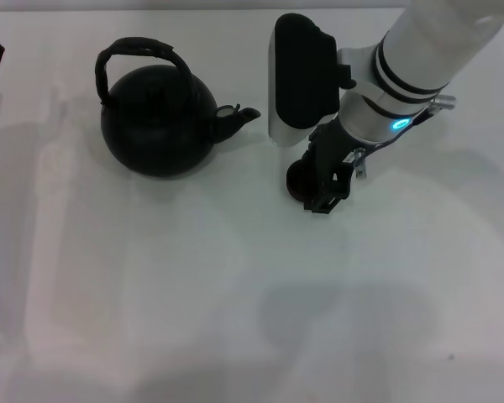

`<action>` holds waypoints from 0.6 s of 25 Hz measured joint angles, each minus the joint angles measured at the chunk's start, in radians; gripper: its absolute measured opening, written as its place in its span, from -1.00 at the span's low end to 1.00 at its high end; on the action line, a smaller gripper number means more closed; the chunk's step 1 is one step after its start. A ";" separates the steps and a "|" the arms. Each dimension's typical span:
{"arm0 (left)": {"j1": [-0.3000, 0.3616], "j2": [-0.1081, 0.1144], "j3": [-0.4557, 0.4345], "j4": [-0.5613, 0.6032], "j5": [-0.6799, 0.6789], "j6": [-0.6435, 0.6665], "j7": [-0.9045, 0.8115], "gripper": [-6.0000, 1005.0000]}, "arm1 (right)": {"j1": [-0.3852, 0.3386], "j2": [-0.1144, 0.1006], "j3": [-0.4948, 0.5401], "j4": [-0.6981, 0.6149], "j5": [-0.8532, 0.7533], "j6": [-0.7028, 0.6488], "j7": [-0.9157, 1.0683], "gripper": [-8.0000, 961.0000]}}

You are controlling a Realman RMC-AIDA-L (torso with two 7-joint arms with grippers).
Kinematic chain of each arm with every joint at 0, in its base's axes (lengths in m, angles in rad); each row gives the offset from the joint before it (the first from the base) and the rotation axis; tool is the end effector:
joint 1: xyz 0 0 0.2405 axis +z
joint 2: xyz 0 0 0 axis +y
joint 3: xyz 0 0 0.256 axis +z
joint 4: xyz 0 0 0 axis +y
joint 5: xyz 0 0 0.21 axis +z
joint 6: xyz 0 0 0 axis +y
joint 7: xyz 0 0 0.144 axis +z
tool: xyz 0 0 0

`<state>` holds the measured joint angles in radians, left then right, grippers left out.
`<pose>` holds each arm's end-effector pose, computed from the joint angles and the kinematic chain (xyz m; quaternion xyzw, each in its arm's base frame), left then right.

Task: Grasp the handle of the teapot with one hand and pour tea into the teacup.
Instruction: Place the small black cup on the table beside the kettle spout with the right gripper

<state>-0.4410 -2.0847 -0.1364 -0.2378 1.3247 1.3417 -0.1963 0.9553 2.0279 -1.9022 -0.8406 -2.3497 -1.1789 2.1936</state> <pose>-0.3325 0.3095 -0.0098 -0.5815 -0.3124 -0.3795 0.6483 0.1471 0.3759 -0.1010 -0.9593 -0.0049 -0.2744 0.0662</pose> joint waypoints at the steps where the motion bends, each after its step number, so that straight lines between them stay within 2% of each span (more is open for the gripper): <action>1: 0.000 0.000 0.000 0.000 0.000 0.000 0.000 0.77 | 0.000 0.000 -0.001 0.000 0.000 0.000 0.000 0.52; 15: -0.001 0.000 -0.005 0.000 -0.006 -0.003 0.000 0.77 | 0.000 0.000 -0.036 0.000 0.011 0.001 0.000 0.52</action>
<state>-0.4420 -2.0847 -0.1411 -0.2378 1.3187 1.3391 -0.1963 0.9557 2.0278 -1.9380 -0.8411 -2.3386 -1.1775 2.1936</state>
